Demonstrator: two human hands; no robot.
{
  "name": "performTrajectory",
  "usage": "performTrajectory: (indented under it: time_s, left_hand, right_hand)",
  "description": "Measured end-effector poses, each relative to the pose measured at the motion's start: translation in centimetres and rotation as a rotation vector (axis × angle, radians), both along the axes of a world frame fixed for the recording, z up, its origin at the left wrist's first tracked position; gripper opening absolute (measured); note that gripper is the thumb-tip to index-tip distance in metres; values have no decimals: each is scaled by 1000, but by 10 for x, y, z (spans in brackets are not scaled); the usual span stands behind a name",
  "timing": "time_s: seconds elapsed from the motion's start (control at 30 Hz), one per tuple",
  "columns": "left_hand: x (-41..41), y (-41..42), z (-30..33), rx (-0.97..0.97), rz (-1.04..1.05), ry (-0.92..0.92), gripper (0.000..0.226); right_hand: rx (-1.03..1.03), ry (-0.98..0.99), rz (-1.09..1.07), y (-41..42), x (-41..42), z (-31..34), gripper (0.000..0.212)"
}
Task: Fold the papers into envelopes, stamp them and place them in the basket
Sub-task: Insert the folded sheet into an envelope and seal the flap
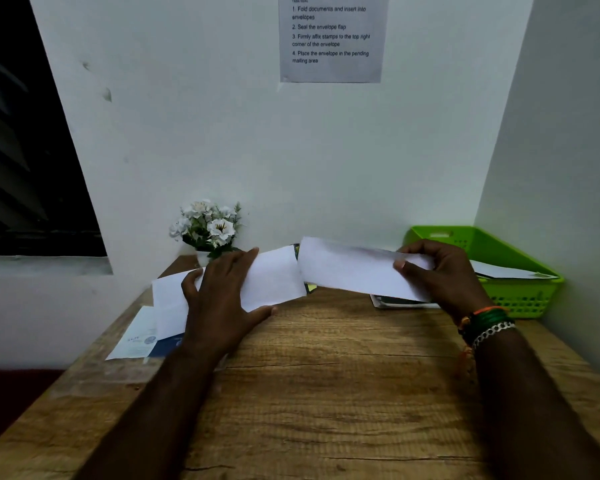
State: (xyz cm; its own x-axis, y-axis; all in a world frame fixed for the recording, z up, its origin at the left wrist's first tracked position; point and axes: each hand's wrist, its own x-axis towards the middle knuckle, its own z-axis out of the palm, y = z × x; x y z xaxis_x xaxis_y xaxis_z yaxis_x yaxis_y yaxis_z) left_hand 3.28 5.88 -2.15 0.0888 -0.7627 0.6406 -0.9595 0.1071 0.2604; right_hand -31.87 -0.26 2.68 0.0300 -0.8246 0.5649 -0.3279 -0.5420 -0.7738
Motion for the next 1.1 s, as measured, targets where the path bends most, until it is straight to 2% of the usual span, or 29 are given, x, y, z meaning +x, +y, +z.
performTrajectory:
  time_s: [0.23,0.47,0.53,0.63,0.73,0.87,0.97,1.1]
  left_hand:
    - [-16,9,1,49,-111,-98,98]
    - [-46,12,-2,123,-218,-180,100]
    - [-44,12,0,97,-193,-155,100]
    - [-38,12,1,79,-128,-137,102]
    - [-37,11,1,91,-112,-151,104]
    - [-44,10,-1,118,-137,-181,105]
    - [-43,8,-1,109,-122,-166,105]
    - [-39,6,-1,98,-105,-135,104]
  right_hand:
    - [78,132,60,5,5,-3,11]
    - [76,183,155,7,51,-23,23]
    - [35,153,83,7,59,-26,24]
    - [16,6,-69,7,59,-25,19]
    - [39,-65,-57,12,65,-27,19]
    - [36,-58,6,23,89,-34,16]
    - [42,-95,-27,19,92,-38,11]
    - [45,-55,-3,21,88,-35,24]
